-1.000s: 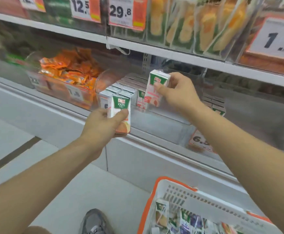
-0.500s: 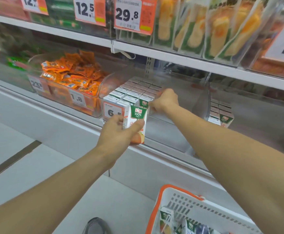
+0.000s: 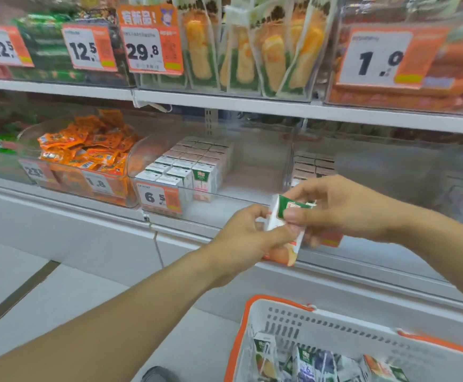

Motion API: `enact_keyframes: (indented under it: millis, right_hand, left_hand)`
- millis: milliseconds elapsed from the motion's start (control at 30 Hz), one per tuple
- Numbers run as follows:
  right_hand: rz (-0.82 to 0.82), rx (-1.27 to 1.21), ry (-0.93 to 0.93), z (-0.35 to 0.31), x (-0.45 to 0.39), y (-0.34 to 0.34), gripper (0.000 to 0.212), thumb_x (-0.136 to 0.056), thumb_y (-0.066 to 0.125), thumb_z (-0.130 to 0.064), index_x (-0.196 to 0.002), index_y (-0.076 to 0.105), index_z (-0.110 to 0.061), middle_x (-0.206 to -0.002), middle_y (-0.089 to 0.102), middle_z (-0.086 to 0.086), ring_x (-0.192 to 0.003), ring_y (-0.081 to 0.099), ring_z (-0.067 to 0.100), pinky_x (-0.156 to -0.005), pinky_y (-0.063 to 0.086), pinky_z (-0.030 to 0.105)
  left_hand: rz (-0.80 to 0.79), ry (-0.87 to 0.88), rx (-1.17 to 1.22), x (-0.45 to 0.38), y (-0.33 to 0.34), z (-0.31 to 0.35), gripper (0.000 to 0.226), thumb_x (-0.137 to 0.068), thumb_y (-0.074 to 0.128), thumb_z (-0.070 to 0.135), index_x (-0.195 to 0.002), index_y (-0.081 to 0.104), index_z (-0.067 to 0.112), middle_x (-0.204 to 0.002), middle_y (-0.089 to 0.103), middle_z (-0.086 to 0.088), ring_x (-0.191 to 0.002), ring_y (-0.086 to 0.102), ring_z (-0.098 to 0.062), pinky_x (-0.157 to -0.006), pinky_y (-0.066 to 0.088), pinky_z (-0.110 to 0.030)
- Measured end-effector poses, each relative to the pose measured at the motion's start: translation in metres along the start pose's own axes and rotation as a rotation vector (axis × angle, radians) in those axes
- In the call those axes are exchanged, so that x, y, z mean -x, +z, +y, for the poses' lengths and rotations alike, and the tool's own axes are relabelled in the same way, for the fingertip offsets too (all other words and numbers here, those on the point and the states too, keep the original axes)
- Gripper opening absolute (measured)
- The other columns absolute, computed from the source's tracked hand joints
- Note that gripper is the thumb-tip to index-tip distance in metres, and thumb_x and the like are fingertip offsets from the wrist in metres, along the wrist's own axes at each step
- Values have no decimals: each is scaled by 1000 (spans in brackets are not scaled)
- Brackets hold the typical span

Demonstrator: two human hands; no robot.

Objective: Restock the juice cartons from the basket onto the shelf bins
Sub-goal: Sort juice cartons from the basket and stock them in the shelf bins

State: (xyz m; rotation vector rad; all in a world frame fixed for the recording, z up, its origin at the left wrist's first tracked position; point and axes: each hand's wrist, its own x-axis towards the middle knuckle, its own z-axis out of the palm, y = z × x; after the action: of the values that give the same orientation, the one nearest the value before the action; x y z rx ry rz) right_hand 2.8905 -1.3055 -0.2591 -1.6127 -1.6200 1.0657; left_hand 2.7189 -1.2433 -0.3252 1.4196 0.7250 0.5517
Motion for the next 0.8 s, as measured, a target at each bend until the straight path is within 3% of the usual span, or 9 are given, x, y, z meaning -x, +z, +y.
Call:
enact_keyframes:
  millis: [67, 167, 267, 333, 400, 500, 600, 800]
  right_hand:
    - [100, -64, -31, 9, 18, -15, 28, -79, 73, -17, -104, 67, -6, -80, 73, 7, -59, 68, 31, -52, 56, 30]
    - [351, -65, -107, 26, 38, -41, 34, -74, 74, -16, -106, 66, -9, -93, 73, 13, -65, 73, 30, -58, 61, 34]
    - [594, 30, -142, 48, 46, -68, 30, -81, 74, -11, -109, 64, -17, -102, 70, 8, -67, 74, 23, -61, 61, 32]
    - [683, 269, -116, 65, 40, -85, 31, -83, 77, -15, -109, 63, -25, -103, 69, -4, -68, 73, 24, -64, 60, 36]
    - [712, 453, -84, 75, 25, -96, 33, -82, 78, -20, -110, 62, -27, -104, 69, -10, -70, 71, 21, -67, 52, 32]
    - [683, 557, 2, 85, -13, -104, 40, -79, 81, -24, -116, 66, -19, -110, 70, -1, -84, 65, 19, -76, 41, 24]
    - [593, 587, 144, 96, -58, -105, 46, -76, 83, -30, -117, 66, -21, -117, 69, 4, -107, 62, 25, -87, 48, 29]
    - [568, 756, 248, 107, -100, -85, 49, -80, 80, -29, -124, 63, -18, -129, 53, 13, -109, 59, 29, -91, 48, 32]
  left_hand:
    - [-6, 95, -102, -8, 17, 3, 47, -80, 80, 21, -117, 55, 9, -107, 72, -13, -84, 71, -22, -85, 58, -37]
    - [146, 317, -543, -24, 28, 9, 61, -75, 83, 35, -125, 50, 22, -124, 58, 9, -114, 55, -3, -98, 44, -21]
    - [364, 467, -778, -41, 30, 9, 74, -75, 83, 33, -136, 42, 22, -134, 45, 6, -123, 44, -9, -105, 36, -22]
    - [340, 408, -851, -54, 33, 4, 98, -71, 85, 39, -149, 28, 20, -148, 34, 1, -134, 38, -16, -110, 30, -25]
    - [300, 300, -930, -63, 38, -5, 116, -69, 86, 45, -155, 12, 20, -155, 32, -1, -137, 35, -24, -110, 31, -32]
    - [377, 258, -968, -71, 44, -16, 121, -69, 85, 48, -156, 4, 25, -145, 48, -3, -128, 41, -34, -99, 40, -39]
    - [450, 282, -952, -75, 43, -19, 118, -68, 85, 49, -154, 7, 29, -134, 57, -1, -120, 46, -32, -91, 43, -38]
    - [488, 323, -971, -76, 42, -23, 118, -67, 83, 55, -154, 8, 31, -119, 65, 0, -112, 49, -29, -85, 43, -33]
